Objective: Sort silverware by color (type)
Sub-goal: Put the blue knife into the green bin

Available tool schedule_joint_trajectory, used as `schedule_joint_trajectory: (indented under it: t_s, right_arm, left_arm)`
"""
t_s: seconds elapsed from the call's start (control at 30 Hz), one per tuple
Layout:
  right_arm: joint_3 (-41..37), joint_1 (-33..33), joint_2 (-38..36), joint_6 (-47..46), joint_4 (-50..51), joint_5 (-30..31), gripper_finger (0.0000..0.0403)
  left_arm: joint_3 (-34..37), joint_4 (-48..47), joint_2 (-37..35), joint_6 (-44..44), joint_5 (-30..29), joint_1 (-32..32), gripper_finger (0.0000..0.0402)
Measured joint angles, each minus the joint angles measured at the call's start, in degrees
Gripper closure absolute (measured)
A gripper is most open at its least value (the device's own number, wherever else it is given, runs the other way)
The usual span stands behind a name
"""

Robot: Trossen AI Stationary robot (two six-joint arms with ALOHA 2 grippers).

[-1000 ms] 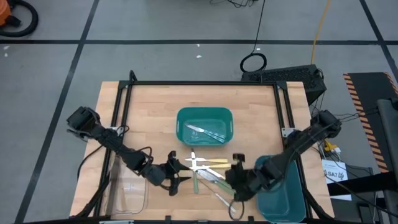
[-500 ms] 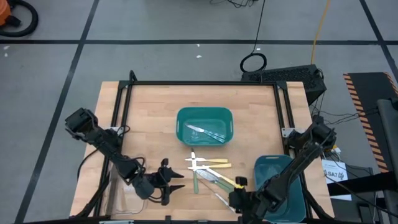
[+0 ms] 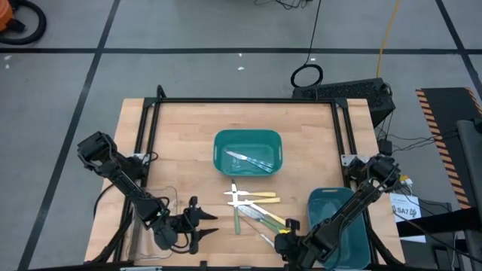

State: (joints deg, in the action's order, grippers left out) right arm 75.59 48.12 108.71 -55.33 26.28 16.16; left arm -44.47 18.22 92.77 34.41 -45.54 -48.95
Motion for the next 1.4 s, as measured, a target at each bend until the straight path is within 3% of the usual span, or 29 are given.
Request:
schedule_joint_trajectory:
  t_s: [0.5, 1.03, 1.17, 1.4]
  right_arm:
    - [0.0, -0.17, 2.63, -1.1, -1.19, -1.22, 0.028]
    - [0.0, -1.53, 5.25, 0.48, 0.2, -0.9, 0.0281]
    - [0.07, -2.06, 5.22, -0.17, 2.25, -0.11, 0.0304]
    - [0.07, -2.4, 5.2, -1.14, 3.76, 0.65, 0.0384]
  left_arm:
    - [0.0, 0.02, 0.02, -2.64, -0.11, 1.13, 0.0218]
    - [0.02, 0.08, 0.02, -7.22, 0.43, 6.73, 0.0218]
    - [0.02, 0.06, 0.02, -9.33, 0.51, 8.03, 0.0218]
    - [0.02, 0.04, 0.02, -12.33, 3.16, 11.03, 0.0218]
